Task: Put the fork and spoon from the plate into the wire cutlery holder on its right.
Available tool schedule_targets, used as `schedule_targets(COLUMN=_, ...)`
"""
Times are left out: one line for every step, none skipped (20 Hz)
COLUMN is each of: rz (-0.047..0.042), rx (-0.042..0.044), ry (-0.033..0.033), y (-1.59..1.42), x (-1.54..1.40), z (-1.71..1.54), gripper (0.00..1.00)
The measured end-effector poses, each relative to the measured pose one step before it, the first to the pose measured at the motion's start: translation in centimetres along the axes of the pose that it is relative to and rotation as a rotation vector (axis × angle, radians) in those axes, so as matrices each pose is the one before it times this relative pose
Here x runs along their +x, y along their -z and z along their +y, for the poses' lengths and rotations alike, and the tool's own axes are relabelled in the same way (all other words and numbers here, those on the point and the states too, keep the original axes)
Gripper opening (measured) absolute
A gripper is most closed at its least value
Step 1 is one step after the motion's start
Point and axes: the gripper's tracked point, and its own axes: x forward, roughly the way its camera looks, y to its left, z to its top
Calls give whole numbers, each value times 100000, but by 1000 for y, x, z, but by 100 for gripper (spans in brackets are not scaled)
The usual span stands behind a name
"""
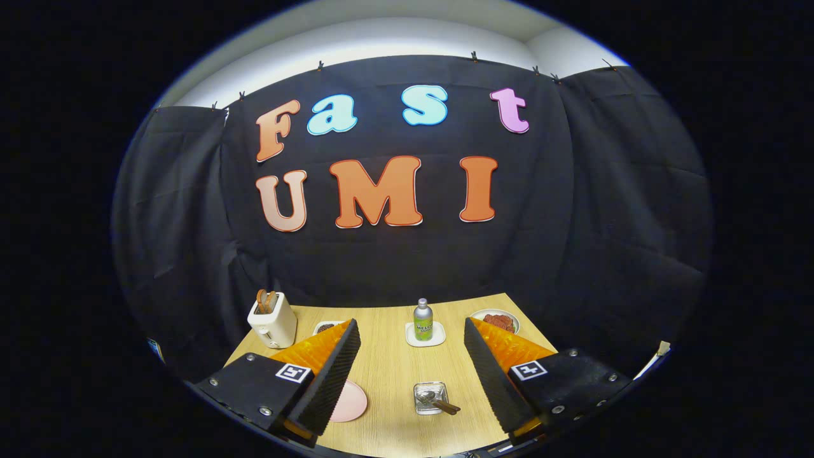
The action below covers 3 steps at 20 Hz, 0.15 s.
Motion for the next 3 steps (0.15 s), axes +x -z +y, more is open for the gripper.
schedule_targets(rz=158, rx=14, ry=-116, y=-64, x=-495, z=-93, gripper=98)
schedule_targets(rz=95, rx=-98, ry=170, y=-4, x=41, z=-5, gripper=99)
schedule_targets(rz=-40, rx=-93, ry=389, y=45, x=46, z=21, gripper=99)
